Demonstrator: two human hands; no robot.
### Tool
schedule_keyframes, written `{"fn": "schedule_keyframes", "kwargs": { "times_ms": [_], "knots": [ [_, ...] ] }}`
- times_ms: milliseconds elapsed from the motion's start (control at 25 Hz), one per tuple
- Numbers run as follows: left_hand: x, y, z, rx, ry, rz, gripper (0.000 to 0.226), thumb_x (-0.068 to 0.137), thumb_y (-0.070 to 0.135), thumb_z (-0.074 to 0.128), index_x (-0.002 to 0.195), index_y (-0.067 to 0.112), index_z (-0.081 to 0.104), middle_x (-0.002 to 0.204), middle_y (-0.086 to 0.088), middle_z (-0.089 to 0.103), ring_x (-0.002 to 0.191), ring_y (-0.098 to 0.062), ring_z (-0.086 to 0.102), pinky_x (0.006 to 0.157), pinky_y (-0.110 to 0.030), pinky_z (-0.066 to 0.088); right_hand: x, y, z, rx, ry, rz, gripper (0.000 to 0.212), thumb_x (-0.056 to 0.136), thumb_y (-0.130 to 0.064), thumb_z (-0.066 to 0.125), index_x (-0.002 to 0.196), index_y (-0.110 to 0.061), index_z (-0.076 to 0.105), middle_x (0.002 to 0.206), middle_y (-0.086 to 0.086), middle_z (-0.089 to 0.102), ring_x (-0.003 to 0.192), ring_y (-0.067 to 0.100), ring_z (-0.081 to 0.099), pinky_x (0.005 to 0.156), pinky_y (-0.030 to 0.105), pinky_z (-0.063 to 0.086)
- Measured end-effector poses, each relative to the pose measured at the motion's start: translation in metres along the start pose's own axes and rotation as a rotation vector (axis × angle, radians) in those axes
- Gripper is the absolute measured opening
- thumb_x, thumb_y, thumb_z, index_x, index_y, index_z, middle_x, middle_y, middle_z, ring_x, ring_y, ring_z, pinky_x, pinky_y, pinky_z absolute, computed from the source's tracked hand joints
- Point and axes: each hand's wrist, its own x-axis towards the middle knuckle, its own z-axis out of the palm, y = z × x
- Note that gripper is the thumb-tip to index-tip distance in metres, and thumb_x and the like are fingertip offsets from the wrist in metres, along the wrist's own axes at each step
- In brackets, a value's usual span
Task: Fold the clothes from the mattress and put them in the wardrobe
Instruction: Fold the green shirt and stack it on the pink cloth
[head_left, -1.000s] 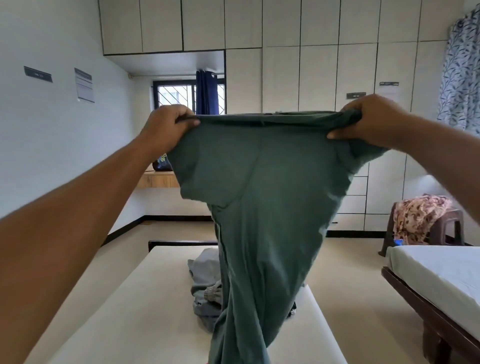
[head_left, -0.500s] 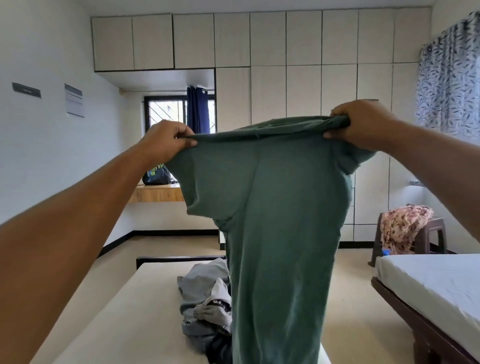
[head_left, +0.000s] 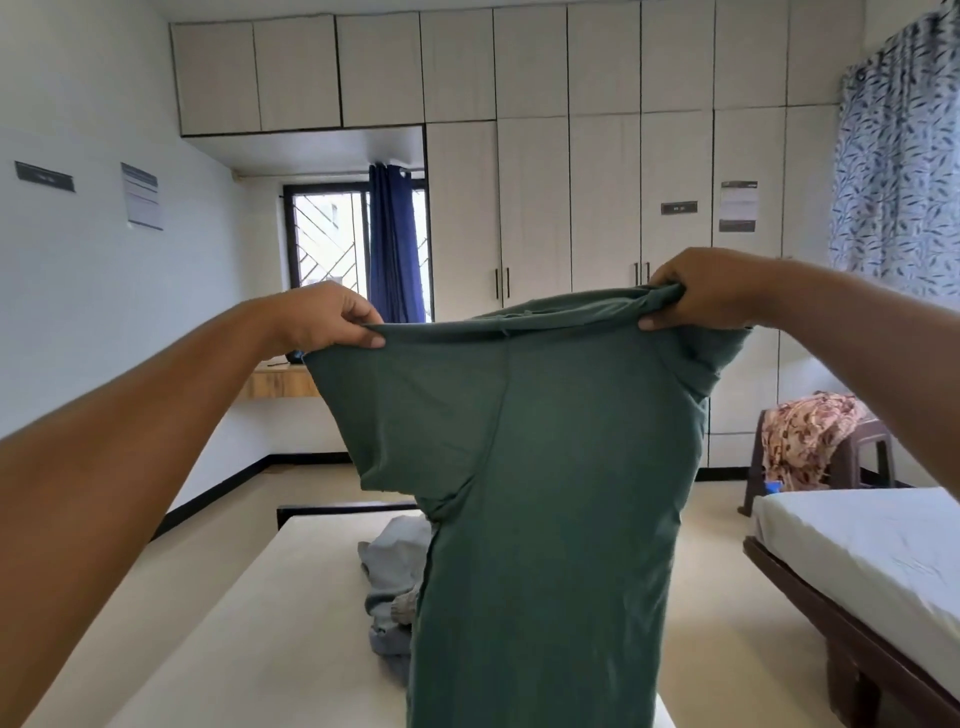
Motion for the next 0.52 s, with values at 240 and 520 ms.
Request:
{"fn": "schedule_keyframes", "kwargs": {
  "times_ms": [240,520],
  "knots": [
    [0.004,-0.013,0.029,0.24,-0.299,-0.167,0.016,0.095,0.028,0.07,0.107,0.02,0.077,0.106,-0.001,0.07,0.093,-0.017,0.062,0.085,-0.035,0.046,-0.003,-0.012,0.041,-0.197,-0.196,-0.004,0.018,0.102,-0.044,0.054,0.106,-0.027,0.057,0.111,0.005,0.062,0.101,0.024,0.054,0.092,0.039,0.042],
    [0.001,-0.02,0.111,-0.127,-0.473,-0.501,0.015,0.105,0.008,0.051,0.114,0.002,0.063,0.109,-0.016,0.072,0.091,-0.023,0.078,0.059,-0.024,0.063,-0.009,-0.012,0.115,0.472,-0.384,0.409,0.014,0.108,-0.027,0.05,0.112,-0.016,0.058,0.105,0.008,0.054,0.083,0.021,0.061,0.058,0.029,0.063]
  ]
}}
